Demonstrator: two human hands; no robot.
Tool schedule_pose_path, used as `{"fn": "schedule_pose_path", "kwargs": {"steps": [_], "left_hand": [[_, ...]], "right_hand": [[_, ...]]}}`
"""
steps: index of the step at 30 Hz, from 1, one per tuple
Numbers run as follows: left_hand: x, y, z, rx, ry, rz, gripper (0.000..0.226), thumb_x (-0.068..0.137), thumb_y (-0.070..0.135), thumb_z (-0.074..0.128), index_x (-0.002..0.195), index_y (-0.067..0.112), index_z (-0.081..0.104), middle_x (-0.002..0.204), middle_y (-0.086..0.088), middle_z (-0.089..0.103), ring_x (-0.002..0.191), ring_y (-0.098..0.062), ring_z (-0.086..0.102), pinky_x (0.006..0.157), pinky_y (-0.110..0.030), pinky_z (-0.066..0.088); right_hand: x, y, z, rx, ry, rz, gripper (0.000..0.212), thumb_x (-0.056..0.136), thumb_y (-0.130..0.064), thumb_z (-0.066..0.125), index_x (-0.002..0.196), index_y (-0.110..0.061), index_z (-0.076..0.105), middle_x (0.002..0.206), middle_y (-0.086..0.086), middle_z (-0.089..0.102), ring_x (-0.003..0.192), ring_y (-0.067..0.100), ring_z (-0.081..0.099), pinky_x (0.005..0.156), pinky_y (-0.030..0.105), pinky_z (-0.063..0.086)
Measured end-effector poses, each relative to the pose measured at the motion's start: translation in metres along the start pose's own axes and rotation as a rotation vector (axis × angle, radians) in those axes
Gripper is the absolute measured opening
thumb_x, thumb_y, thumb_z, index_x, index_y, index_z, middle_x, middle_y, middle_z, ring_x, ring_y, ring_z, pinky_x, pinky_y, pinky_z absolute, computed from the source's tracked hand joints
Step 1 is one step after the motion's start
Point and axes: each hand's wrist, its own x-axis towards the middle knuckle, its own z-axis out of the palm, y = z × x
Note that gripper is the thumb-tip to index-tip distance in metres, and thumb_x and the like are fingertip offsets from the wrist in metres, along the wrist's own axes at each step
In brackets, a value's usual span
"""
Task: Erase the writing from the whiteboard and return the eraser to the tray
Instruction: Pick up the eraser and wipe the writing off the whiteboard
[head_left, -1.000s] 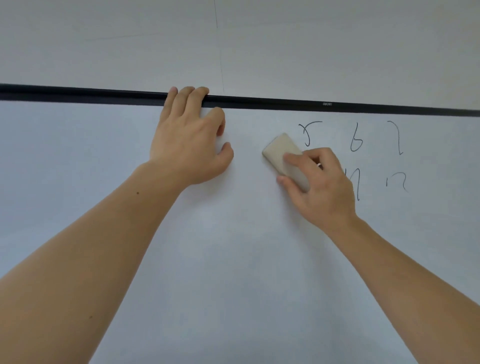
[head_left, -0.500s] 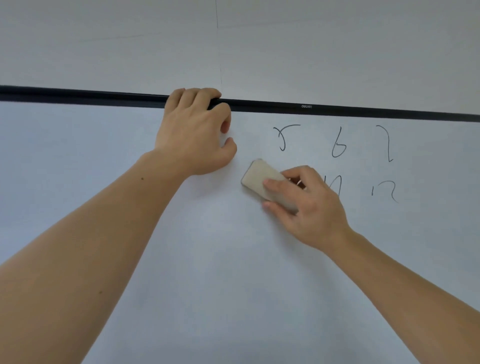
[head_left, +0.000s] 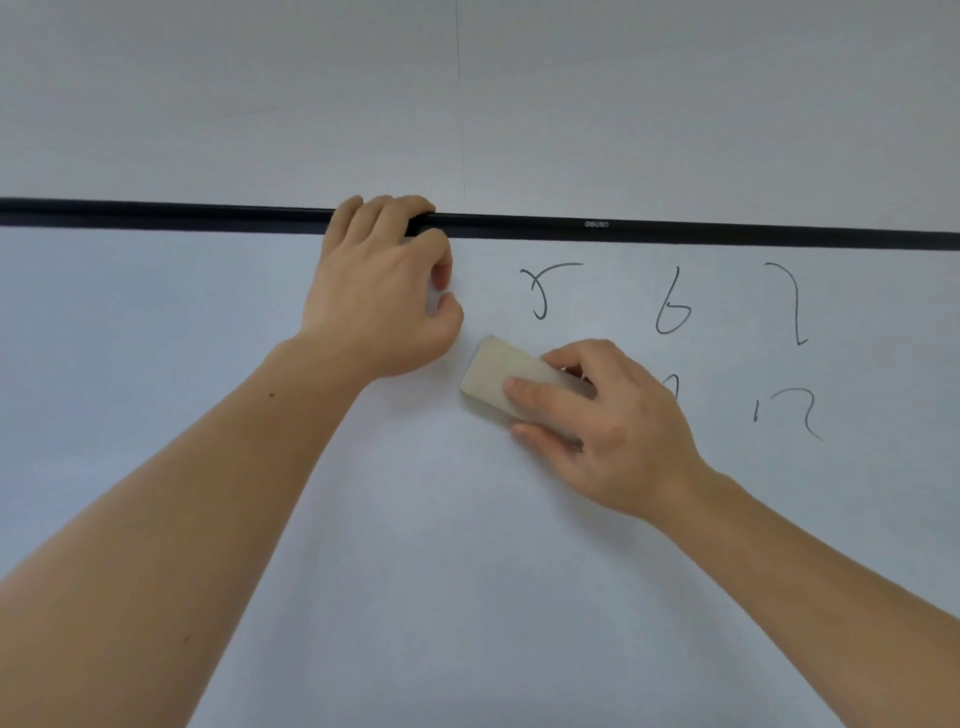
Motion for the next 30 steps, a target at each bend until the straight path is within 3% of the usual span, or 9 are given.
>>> {"fn": "schedule_pose_path", "kwargs": {"steps": [9, 16, 18, 23, 30], "left_hand": [[-0.003, 0.004, 0.005, -0.006, 0.049, -0.022, 0.020, 0.072, 0.023, 0.055, 0.084, 0.010, 0.063, 0.135, -0.015, 0.057, 0.125, -0.039, 0.049, 0.119, -0.052, 0.020], [-0.003, 0.007, 0.009, -0.023, 0.082, -0.043, 0.027, 0.071, 0.022, 0.056, 0.094, 0.007, 0.057, 0.130, -0.012, 0.058, 0.122, -0.037, 0.048, 0.120, -0.050, 0.018], [-0.003, 0.007, 0.008, -0.028, 0.079, -0.042, 0.026, 0.071, 0.023, 0.055, 0.093, 0.008, 0.056, 0.130, -0.011, 0.058, 0.122, -0.037, 0.048, 0.120, -0.049, 0.018], [-0.003, 0.005, 0.007, -0.019, 0.070, -0.039, 0.025, 0.073, 0.024, 0.055, 0.093, 0.009, 0.056, 0.129, -0.010, 0.058, 0.121, -0.036, 0.048, 0.120, -0.050, 0.019], [-0.001, 0.010, 0.007, 0.007, 0.053, -0.073, 0.027, 0.072, 0.028, 0.055, 0.093, 0.011, 0.056, 0.128, -0.009, 0.057, 0.122, -0.037, 0.048, 0.119, -0.051, 0.020]], "right_hand": [[0.055, 0.048, 0.003, -0.059, 0.235, 0.391, 0.034, 0.084, -0.037, 0.071, 0.117, -0.028, 0.069, 0.111, 0.005, 0.056, 0.097, 0.026, 0.055, 0.064, 0.042, 0.054], [0.049, 0.025, 0.010, -0.039, 0.129, 0.096, 0.034, 0.080, -0.029, 0.079, 0.113, -0.021, 0.074, 0.105, 0.014, 0.060, 0.088, 0.035, 0.059, 0.062, 0.038, 0.051], [0.052, 0.039, 0.003, -0.062, 0.145, 0.149, 0.035, 0.081, -0.032, 0.078, 0.114, -0.024, 0.073, 0.107, 0.012, 0.060, 0.091, 0.033, 0.059, 0.063, 0.038, 0.051], [0.050, 0.067, -0.009, -0.084, 0.252, 0.494, 0.038, 0.084, -0.040, 0.071, 0.120, -0.032, 0.067, 0.111, 0.002, 0.053, 0.098, 0.024, 0.056, 0.069, 0.040, 0.054], [0.048, 0.029, 0.011, -0.025, 0.184, 0.258, 0.035, 0.081, -0.031, 0.078, 0.114, -0.023, 0.072, 0.106, 0.009, 0.059, 0.090, 0.030, 0.059, 0.062, 0.033, 0.048]]}}
